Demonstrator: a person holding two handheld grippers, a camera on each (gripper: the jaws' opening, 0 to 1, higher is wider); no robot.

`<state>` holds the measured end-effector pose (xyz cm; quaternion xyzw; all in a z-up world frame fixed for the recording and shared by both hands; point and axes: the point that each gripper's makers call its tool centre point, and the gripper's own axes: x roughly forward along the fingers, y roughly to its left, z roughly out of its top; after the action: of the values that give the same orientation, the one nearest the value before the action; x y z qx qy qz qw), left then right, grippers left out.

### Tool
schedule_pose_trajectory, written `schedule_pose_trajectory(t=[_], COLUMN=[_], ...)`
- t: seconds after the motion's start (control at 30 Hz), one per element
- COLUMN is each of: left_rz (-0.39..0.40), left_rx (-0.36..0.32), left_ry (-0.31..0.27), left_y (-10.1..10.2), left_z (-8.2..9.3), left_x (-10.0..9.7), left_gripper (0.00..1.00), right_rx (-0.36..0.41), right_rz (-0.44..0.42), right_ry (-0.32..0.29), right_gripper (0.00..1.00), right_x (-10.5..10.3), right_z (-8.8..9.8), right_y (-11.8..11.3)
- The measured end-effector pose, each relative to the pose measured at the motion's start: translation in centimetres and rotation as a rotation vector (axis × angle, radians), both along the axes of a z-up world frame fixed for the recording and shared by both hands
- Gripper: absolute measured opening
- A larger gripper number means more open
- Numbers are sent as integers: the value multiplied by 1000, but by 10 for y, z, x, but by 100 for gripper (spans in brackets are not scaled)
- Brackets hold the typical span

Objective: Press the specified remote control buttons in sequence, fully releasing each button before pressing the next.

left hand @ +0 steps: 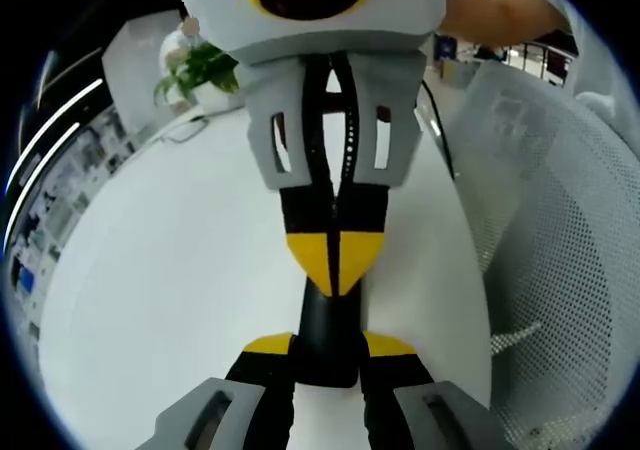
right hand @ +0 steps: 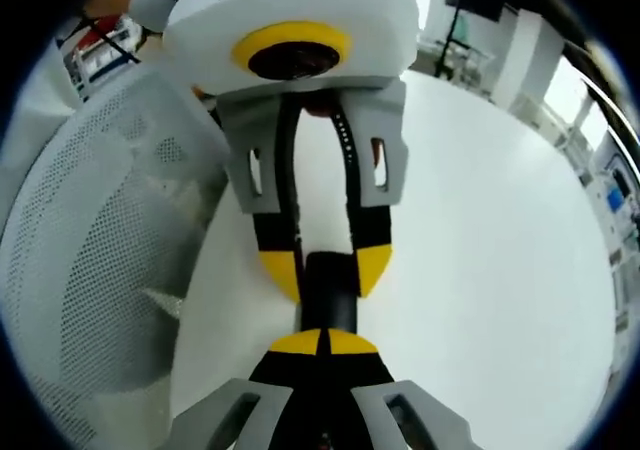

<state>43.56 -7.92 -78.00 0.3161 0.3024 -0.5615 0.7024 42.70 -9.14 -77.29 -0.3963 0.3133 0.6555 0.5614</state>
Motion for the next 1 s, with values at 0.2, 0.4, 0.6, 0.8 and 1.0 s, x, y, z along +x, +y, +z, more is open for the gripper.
schedule_pose_trajectory(t=[0.2,0.4,0.6,0.8,1.0], left_rz=[-1,-5,-5,-5,-5], left_rx=[2,5,9,15,18], left_ry=[-2,-5,-8,-13,-17], left_y=[0,0,0,0,0], left_z=[0,-1,-1,-1,-1], left_x=[0,1,1,0,0], left_gripper=[24,24,24,24,24], right_rx=[10,22,88,112,130], right_rz=[12,36,15,-1,-6], right_ry=[-20,-37,-39,-36,-46], right_gripper=[0,0,0,15,14], right_x=[1,-2,0,-2,-2], right_z=[0,3,19,21,21], right_y=[1,2,7,6,5])
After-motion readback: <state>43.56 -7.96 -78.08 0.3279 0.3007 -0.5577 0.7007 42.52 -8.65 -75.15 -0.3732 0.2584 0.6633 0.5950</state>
